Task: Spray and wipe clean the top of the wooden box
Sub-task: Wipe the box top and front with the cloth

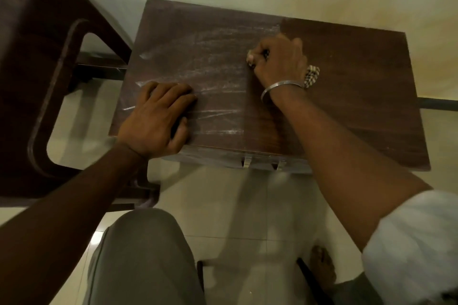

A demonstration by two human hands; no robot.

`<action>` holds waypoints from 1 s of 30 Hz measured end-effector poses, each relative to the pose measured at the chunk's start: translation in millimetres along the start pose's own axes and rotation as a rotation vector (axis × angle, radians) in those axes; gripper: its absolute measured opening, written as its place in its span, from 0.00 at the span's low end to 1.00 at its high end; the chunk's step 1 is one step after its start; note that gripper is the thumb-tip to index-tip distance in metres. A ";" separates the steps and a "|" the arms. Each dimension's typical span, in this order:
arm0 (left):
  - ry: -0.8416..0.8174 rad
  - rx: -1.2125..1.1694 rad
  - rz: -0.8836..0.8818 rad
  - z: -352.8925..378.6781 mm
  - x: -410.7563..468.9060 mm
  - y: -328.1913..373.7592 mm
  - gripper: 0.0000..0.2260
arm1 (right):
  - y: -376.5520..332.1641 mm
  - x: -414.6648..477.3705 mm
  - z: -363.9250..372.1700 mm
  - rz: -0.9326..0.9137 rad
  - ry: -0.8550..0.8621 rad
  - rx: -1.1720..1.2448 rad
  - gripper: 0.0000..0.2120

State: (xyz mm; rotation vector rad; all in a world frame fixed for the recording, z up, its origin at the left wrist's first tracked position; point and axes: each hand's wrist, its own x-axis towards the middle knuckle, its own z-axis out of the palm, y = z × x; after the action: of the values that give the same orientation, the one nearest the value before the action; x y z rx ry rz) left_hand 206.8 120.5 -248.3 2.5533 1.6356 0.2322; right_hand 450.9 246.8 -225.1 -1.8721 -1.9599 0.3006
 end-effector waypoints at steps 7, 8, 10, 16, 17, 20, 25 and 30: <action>0.000 -0.004 -0.005 -0.5 -0.2 -0.2 0.25 | 11.2 -38.2 -1.4 -0.076 0.012 -0.003 0.03; -0.003 -0.006 -0.006 -0.2 -0.5 0.3 0.25 | 13.5 -45.3 -2.4 -0.104 0.012 -0.012 0.03; -0.003 -0.008 -0.008 0.0 -0.8 0.5 0.25 | 15.6 -43.0 -3.1 -0.120 0.008 -0.019 0.02; -0.012 0.010 -0.009 0.1 0.7 -0.8 0.26 | 8.9 31.3 2.8 -0.006 0.039 -0.048 0.05; -0.014 0.012 -0.012 0.1 0.5 -0.7 0.26 | 7.5 43.2 3.4 0.009 0.025 -0.062 0.05; -0.019 0.007 -0.014 -0.8 0.3 -1.1 0.25 | 5.5 67.7 5.2 0.019 -0.001 -0.110 0.06; -0.026 0.003 -0.010 -1.1 0.6 -0.7 0.25 | 9.9 49.8 3.2 -0.011 -0.003 -0.065 0.04; -0.028 0.003 -0.022 -0.4 0.3 -1.0 0.26 | 23.1 7.7 1.6 -0.155 -0.012 -0.059 0.04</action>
State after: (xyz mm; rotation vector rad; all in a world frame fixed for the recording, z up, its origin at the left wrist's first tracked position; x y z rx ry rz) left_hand 205.9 121.2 -248.0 2.5275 1.6546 0.1920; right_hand 470.9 256.4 -235.3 -1.7443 -2.1287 0.2103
